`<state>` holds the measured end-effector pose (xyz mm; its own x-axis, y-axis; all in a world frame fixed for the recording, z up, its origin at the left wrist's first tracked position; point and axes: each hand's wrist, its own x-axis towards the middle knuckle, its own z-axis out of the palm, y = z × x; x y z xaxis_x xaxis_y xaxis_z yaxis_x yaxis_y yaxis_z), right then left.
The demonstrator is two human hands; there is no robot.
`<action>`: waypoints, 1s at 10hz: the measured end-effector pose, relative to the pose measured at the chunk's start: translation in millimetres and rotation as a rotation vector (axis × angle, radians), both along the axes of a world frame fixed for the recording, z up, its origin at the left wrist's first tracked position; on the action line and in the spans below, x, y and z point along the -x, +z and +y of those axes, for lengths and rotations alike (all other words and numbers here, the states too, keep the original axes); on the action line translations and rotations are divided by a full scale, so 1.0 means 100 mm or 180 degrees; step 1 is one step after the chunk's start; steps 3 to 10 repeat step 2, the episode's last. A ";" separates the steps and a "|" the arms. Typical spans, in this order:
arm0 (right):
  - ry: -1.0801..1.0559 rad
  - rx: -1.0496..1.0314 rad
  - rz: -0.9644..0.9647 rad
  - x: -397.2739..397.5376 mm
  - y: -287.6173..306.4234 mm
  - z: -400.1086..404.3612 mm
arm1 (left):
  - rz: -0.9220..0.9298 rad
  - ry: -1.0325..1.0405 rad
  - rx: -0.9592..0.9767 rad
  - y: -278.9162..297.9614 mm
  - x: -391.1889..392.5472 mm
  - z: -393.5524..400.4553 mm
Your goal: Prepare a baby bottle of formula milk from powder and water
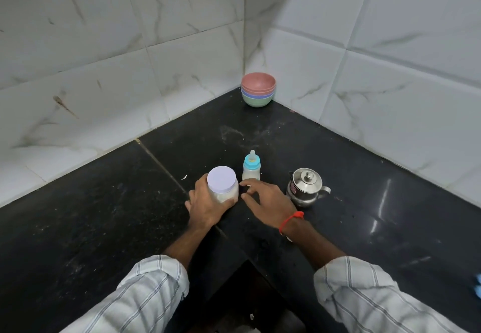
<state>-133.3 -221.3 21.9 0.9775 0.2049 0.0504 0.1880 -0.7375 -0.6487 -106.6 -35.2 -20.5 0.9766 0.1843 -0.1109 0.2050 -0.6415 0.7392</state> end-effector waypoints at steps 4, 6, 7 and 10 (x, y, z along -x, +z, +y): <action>-0.0403 -0.0777 -0.0849 -0.06 0.38 -0.38 | -0.0489 -0.0225 -0.0342 0.07 0.18 0.05; -0.0403 -0.0777 -0.0849 -0.06 0.38 -0.38 | -0.0489 -0.0225 -0.0342 0.07 0.18 0.05; -0.0403 -0.0777 -0.0849 -0.06 0.38 -0.38 | -0.0489 -0.0225 -0.0342 0.07 0.18 0.05; -0.0403 -0.0777 -0.0849 -0.06 0.38 -0.38 | -0.0489 -0.0225 -0.0342 0.07 0.18 0.05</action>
